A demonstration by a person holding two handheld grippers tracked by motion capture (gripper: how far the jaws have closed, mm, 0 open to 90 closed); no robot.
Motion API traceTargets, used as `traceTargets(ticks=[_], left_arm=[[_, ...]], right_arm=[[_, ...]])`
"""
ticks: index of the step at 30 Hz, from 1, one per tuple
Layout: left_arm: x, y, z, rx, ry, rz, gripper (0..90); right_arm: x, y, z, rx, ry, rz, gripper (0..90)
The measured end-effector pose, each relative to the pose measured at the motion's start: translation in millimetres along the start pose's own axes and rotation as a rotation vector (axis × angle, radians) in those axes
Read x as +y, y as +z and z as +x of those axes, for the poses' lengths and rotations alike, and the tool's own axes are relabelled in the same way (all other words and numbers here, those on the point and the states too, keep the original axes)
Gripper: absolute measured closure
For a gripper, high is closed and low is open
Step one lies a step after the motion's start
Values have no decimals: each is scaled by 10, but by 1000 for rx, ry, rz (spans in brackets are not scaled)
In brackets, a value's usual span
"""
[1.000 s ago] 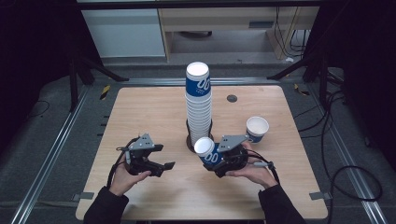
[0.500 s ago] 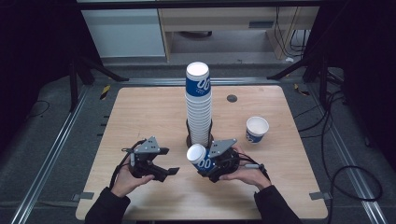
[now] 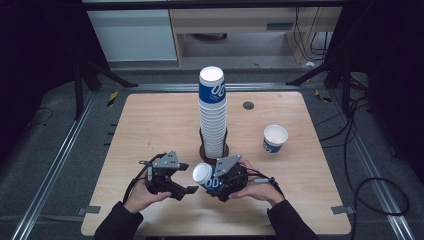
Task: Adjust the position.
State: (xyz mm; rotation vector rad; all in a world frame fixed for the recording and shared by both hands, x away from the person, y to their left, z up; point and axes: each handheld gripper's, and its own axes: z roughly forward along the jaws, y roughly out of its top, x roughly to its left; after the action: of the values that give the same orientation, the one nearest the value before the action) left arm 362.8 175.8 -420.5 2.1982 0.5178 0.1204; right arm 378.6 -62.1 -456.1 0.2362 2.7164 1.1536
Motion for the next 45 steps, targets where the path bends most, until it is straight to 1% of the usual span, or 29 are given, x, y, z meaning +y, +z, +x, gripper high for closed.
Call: traceTargets(ticks=[6,7,15,18,22,24,27,32,35,37,39,41,45], left_arm=[[24,55,-40,-20,13,21,142],[26,63,-46,-22,18,25,142],[31,128,-84,-41,23,52,157],[29,152,-96,-46,26,64,178],[25,172,-102,-54,17,72,211],[21,177,-102,-46,15,77,246],[19,175,-94,-45,8,75,252],[22,160,-90,-46,1,73,255],[21,151,-85,-33,2,74,257],[21,125,-70,-33,-2,63,257],[22,89,-48,-29,-4,51,257],[20,31,-16,-22,-15,30,257],[6,-61,44,-5,-33,-8,257]], right_arm=[[25,62,50,16,-24,7,201],[30,73,57,17,-34,8,201],[69,156,129,27,-80,18,200],[83,169,141,32,-84,12,200],[94,169,161,37,-87,6,200],[95,170,164,38,-87,8,199],[92,174,158,36,-90,10,197],[99,179,149,39,-63,4,176],[99,177,136,47,-41,-3,119],[97,162,122,47,-31,-7,94],[97,126,101,41,-19,-24,81],[98,83,73,33,-9,-42,73],[85,-41,11,19,33,-92,70]])
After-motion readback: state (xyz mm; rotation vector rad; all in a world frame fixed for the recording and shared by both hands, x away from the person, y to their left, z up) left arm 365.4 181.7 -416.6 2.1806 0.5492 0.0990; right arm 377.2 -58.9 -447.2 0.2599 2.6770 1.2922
